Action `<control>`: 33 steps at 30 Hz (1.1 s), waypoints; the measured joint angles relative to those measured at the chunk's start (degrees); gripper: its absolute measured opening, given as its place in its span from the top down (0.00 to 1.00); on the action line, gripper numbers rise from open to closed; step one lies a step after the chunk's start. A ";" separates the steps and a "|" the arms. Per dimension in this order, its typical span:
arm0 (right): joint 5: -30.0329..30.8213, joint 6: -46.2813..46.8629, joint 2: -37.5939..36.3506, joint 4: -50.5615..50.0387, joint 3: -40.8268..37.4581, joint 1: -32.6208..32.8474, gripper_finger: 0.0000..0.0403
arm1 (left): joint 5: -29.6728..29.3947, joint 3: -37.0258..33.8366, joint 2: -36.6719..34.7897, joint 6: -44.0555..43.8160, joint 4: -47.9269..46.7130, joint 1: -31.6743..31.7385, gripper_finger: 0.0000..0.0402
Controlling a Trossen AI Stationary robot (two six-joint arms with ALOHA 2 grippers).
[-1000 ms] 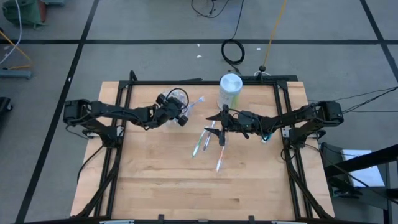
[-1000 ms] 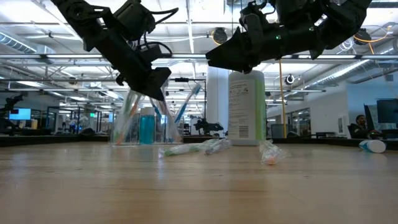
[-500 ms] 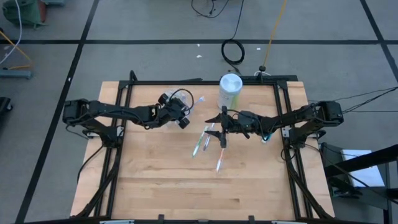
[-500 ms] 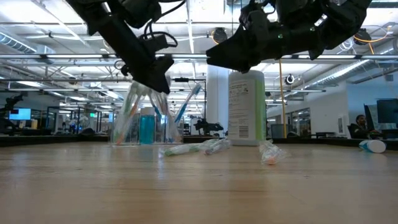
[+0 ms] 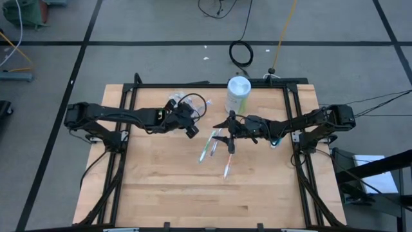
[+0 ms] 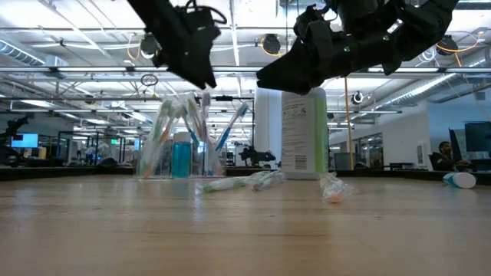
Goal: Pick & Place toothbrushing station
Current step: Put the mouthwash into the transparent organizer
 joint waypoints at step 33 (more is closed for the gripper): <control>1.62 -3.59 -23.77 -69.43 3.98 9.89 0.50 | 9.61 5.78 -0.02 -0.81 -6.94 -6.43 0.54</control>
